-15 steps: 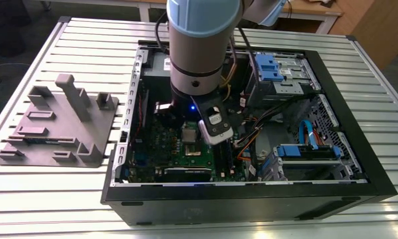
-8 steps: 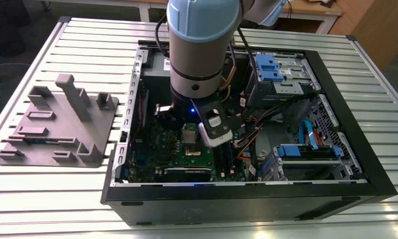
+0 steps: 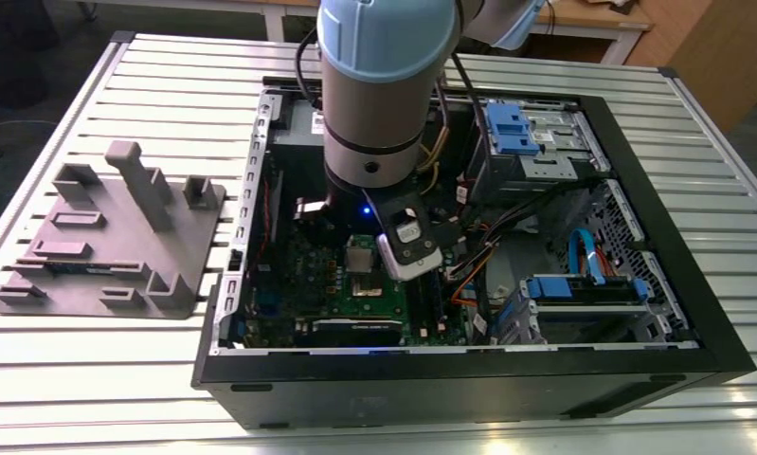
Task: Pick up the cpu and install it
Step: 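Place the cpu into insertion slot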
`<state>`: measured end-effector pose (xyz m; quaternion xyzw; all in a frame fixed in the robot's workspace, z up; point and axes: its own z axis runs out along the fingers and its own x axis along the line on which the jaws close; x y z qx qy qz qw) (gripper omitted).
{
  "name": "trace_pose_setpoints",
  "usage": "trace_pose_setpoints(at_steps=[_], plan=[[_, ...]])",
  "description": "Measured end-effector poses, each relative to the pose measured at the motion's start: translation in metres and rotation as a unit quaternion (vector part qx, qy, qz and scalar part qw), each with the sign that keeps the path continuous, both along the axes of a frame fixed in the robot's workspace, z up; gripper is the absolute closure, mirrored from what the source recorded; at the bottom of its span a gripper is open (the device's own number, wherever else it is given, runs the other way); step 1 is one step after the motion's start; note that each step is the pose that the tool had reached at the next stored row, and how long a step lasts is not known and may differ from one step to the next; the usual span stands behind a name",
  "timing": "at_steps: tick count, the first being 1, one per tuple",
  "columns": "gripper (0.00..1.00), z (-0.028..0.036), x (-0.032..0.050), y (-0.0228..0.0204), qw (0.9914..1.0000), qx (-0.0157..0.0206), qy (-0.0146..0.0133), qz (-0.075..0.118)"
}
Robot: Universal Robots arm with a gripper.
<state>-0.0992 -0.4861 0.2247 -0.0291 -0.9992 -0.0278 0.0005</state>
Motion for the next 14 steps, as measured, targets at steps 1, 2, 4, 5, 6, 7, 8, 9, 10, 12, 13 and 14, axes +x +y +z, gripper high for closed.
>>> trace_pose_setpoints(at_steps=[1,2,4,5,6,7,8,9,10,12,13,14], plan=[[0.53,0.0,0.0,0.0,1.0,0.0,0.0,0.0],[0.53,0.0,0.0,0.0,1.0,0.0,0.0,0.0],[0.53,-0.0001,0.0,0.0001,1.0,0.0,0.0,0.0],[0.53,-0.0002,0.0,0.0001,1.0,0.0,0.0,0.0],[0.53,-0.0008,0.0,0.0001,1.0,0.0002,-0.0001,0.0],[0.53,-0.0015,0.0,0.0001,1.0,0.0002,-0.0004,0.0],[0.53,-0.0026,0.0,-0.0001,1.0,0.0001,-0.0006,0.0],[0.53,-0.0038,-0.0001,-0.0004,1.0,0.0002,-0.0006,0.0],[0.53,-0.0051,-0.0001,-0.0009,1.0,0.0002,-0.0006,0.0],[0.53,-0.0065,0.0,-0.0012,1.0,0.0005,-0.0007,0.0],[0.53,-0.0069,0.0,-0.0013,1.0,0.0006,-0.0007,0.0],[0.53,-0.0073,0.0,-0.0013,1.0,0.0007,-0.0007,0.0]])
